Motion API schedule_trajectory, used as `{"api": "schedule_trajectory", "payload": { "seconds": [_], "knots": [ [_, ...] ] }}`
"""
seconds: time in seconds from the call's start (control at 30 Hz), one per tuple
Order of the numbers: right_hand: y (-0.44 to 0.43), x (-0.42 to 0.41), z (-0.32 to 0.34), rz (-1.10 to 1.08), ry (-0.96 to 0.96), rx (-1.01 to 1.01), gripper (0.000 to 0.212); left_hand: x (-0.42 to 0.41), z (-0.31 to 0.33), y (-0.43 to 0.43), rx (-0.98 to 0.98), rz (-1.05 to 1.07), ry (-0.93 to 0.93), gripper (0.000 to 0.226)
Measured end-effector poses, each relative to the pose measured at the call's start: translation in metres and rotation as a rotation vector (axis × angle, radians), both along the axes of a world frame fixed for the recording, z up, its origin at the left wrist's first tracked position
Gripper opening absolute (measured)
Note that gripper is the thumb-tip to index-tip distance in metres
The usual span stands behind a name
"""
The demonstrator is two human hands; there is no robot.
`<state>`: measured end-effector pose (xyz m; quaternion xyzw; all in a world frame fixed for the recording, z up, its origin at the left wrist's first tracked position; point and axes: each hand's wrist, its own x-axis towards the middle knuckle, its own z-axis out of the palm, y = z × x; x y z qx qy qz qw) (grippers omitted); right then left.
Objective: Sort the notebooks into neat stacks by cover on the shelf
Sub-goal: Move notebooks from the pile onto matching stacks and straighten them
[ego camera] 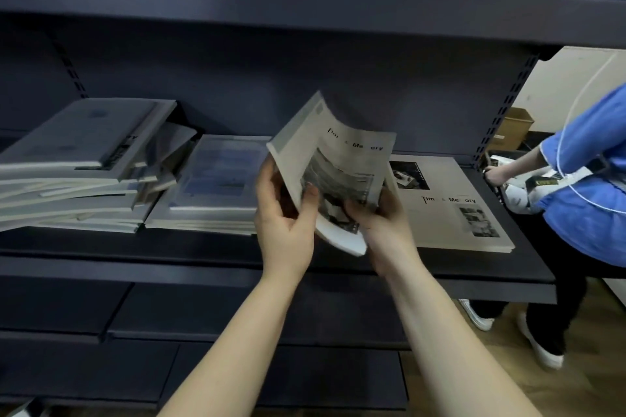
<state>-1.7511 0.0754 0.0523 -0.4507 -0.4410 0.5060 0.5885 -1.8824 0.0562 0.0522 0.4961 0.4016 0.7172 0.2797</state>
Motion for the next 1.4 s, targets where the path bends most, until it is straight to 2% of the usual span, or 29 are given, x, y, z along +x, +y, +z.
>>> {"api": "schedule_trajectory", "payload": {
  "seconds": [0.1,0.17,0.27,0.37,0.47,0.57,0.73,0.9,1.13,1.4],
  "knots": [
    [0.008,0.033,0.002,-0.070,0.023,-0.026,0.021,0.000,-0.008,0.004,-0.014,-0.080,0.027,0.056],
    [0.015,0.063,0.003,-0.087,0.088,-0.082,0.014,-0.001,-0.018,0.007,-0.069,-0.111,0.133,0.049],
    [0.022,0.114,0.002,-0.088,0.084,-0.096,0.019,-0.002,-0.033,0.012,-0.146,-0.082,0.548,0.051],
    [0.026,0.162,-0.001,-0.079,-0.017,-0.078,0.020,0.002,-0.043,0.017,-0.153,0.008,1.011,0.050],
    [0.030,0.203,-0.004,-0.014,-0.154,-0.096,0.029,0.015,-0.050,0.016,-0.122,0.048,1.214,0.041],
    [0.033,0.230,-0.008,0.020,-0.279,-0.115,0.031,0.029,-0.058,0.016,-0.093,0.111,1.277,0.034],
    [0.036,0.249,-0.012,0.014,-0.358,-0.125,0.031,0.041,-0.065,0.021,-0.139,0.103,1.322,0.030],
    [0.045,0.255,-0.023,-0.163,-0.752,-0.144,0.013,0.042,-0.067,0.023,-0.177,0.102,1.342,0.034],
    [0.060,0.246,-0.029,-0.330,-1.141,-0.151,0.028,0.042,-0.067,0.021,-0.195,0.098,1.339,0.036],
    [0.070,0.234,-0.028,-0.388,-1.221,-0.215,0.040,0.043,-0.067,0.020,-0.214,0.104,1.338,0.043]
  ]
}}
